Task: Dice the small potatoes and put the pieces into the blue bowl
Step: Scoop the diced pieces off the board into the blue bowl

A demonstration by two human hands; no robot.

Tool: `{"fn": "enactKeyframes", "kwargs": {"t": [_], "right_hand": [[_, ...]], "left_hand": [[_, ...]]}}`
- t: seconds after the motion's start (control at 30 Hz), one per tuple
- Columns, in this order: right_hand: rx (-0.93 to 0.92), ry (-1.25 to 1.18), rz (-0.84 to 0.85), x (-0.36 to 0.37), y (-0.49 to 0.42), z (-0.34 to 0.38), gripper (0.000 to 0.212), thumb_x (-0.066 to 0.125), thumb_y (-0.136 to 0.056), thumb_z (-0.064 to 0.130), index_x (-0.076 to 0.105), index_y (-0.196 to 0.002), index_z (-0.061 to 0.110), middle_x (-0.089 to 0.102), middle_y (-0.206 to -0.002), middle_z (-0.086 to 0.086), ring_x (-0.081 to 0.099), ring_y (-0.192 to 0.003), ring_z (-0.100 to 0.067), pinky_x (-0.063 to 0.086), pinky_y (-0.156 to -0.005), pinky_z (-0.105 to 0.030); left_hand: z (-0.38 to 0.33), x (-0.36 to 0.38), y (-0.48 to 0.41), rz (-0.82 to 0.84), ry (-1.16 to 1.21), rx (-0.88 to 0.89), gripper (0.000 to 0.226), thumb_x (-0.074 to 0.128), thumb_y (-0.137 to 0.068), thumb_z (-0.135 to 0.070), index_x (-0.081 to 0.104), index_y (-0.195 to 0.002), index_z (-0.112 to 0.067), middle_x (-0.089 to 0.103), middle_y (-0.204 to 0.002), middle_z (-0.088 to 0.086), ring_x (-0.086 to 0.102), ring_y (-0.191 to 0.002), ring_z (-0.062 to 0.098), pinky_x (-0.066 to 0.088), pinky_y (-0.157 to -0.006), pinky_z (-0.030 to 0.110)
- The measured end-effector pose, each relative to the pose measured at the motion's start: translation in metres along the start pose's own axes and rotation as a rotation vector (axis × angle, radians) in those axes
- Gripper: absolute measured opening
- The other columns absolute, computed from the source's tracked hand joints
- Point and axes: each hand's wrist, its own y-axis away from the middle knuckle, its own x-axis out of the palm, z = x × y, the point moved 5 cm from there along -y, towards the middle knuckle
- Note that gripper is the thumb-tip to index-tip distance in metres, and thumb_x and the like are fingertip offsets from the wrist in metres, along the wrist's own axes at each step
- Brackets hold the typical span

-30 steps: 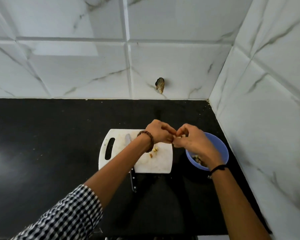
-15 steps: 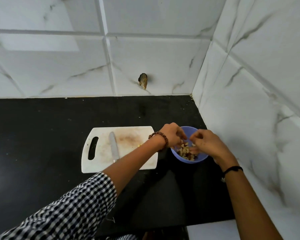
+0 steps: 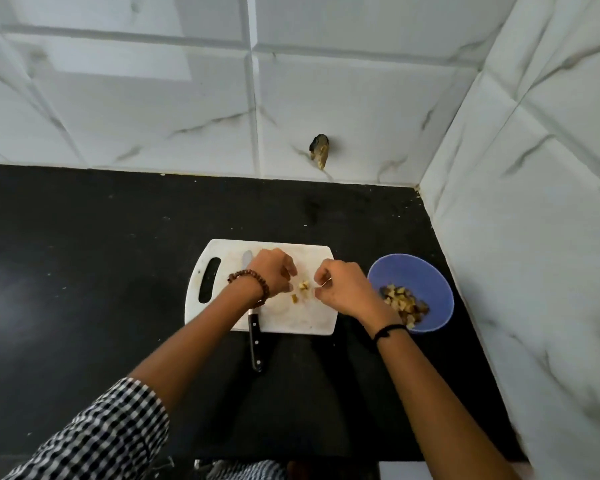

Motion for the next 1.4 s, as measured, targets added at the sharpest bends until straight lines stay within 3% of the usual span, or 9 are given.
{"fn": "enactKeyframes", "kwargs": {"t": [0.1, 0.23, 0.37, 0.5, 0.63, 0.77, 1.0, 1.23, 1.4], "right_hand": [[-0.027, 0.098, 0.064, 0.021, -0.013, 0.003, 0.047, 0.075, -0.088, 0.025, 0.057, -0.129, 0.015, 0.054, -0.134, -0.006, 0.054, -0.12, -0.024, 0.05, -0.098, -0.036], [-0.053, 0.132, 0.091, 0.035, -0.022, 0.005, 0.067, 0.079, -0.081, 0.045, 0.05, -0.133, 0.014, 0.041, -0.135, -0.006, 0.04, -0.126, -0.026, 0.046, -0.098, -0.04], [-0.084, 0.145, 0.06, 0.04, -0.028, 0.01, 0.05, 0.076, -0.084, 0.046, 0.06, -0.12, 0.015, 0.045, -0.122, -0.004, 0.049, -0.113, -0.023, 0.051, -0.095, -0.04], [-0.13, 0.169, 0.031, 0.044, -0.029, 0.014, 0.029, 0.065, -0.095, 0.029, 0.061, -0.121, 0.015, 0.05, -0.117, -0.005, 0.053, -0.11, -0.024, 0.053, -0.09, -0.038], [-0.151, 0.253, -0.013, 0.047, -0.027, 0.015, 0.031, 0.061, -0.098, 0.027, 0.056, -0.127, 0.016, 0.049, -0.121, -0.006, 0.052, -0.11, -0.024, 0.051, -0.083, -0.034], [-0.147, 0.26, -0.029, 0.052, -0.026, 0.02, 0.027, 0.058, -0.1, 0.015, 0.058, -0.127, 0.011, 0.053, -0.123, -0.009, 0.055, -0.109, -0.025, 0.047, -0.085, -0.031], [-0.116, 0.222, 0.003, 0.05, -0.032, 0.02, 0.03, 0.06, -0.097, 0.017, 0.061, -0.127, 0.012, 0.058, -0.118, -0.011, 0.061, -0.102, -0.024, 0.043, -0.078, -0.026], [-0.155, 0.237, -0.081, 0.05, -0.027, 0.029, 0.025, 0.065, -0.095, 0.023, 0.066, -0.117, 0.013, 0.068, -0.107, -0.009, 0.066, -0.095, -0.024, 0.051, -0.079, -0.03], [0.017, -0.111, -0.122, 0.033, -0.024, 0.006, 0.022, 0.08, -0.082, 0.03, 0.073, -0.092, 0.012, 0.072, -0.088, -0.003, 0.068, -0.084, -0.018, 0.057, -0.08, -0.031]], "left_hand": [[0.016, 0.008, 0.003, 0.018, -0.069, -0.051, 0.052, 0.082, -0.072, -0.019, 0.062, -0.119, -0.014, 0.065, -0.111, 0.001, 0.06, -0.104, 0.017, 0.042, -0.102, 0.029], [0.021, 0.016, 0.001, 0.038, -0.054, -0.067, 0.063, 0.083, -0.071, -0.017, 0.054, -0.127, -0.012, 0.061, -0.117, 0.002, 0.057, -0.11, 0.018, 0.047, -0.098, 0.029], [0.014, 0.019, -0.004, -0.002, -0.037, -0.023, 0.045, 0.075, -0.079, -0.009, 0.06, -0.121, -0.011, 0.067, -0.11, 0.004, 0.061, -0.106, 0.018, 0.048, -0.096, 0.029], [0.01, 0.019, -0.006, -0.049, -0.008, -0.004, 0.033, 0.071, -0.081, -0.009, 0.065, -0.113, -0.009, 0.069, -0.106, 0.007, 0.064, -0.101, 0.02, 0.052, -0.092, 0.031], [0.011, 0.02, -0.007, -0.108, -0.006, 0.001, 0.026, 0.068, -0.084, -0.012, 0.067, -0.109, -0.011, 0.068, -0.106, 0.007, 0.063, -0.099, 0.021, 0.05, -0.083, 0.024], [0.009, 0.02, -0.005, -0.154, 0.014, 0.001, 0.021, 0.063, -0.088, -0.015, 0.067, -0.108, -0.011, 0.069, -0.105, 0.007, 0.064, -0.099, 0.022, 0.051, -0.086, 0.028], [0.005, 0.02, -0.005, -0.091, 0.091, 0.001, 0.023, 0.063, -0.086, -0.005, 0.068, -0.108, -0.008, 0.07, -0.103, 0.008, 0.065, -0.096, 0.02, 0.052, -0.086, 0.026], [0.012, 0.021, -0.001, -0.032, 0.23, -0.033, 0.019, 0.062, -0.083, 0.006, 0.069, -0.099, -0.002, 0.07, -0.096, 0.014, 0.069, -0.086, 0.024, 0.059, -0.078, 0.034], [0.02, 0.024, 0.001, -0.01, 0.402, -0.09, 0.024, 0.062, -0.083, 0.007, 0.069, -0.103, -0.003, 0.072, -0.092, 0.014, 0.071, -0.083, 0.023, 0.059, -0.077, 0.033]]}}
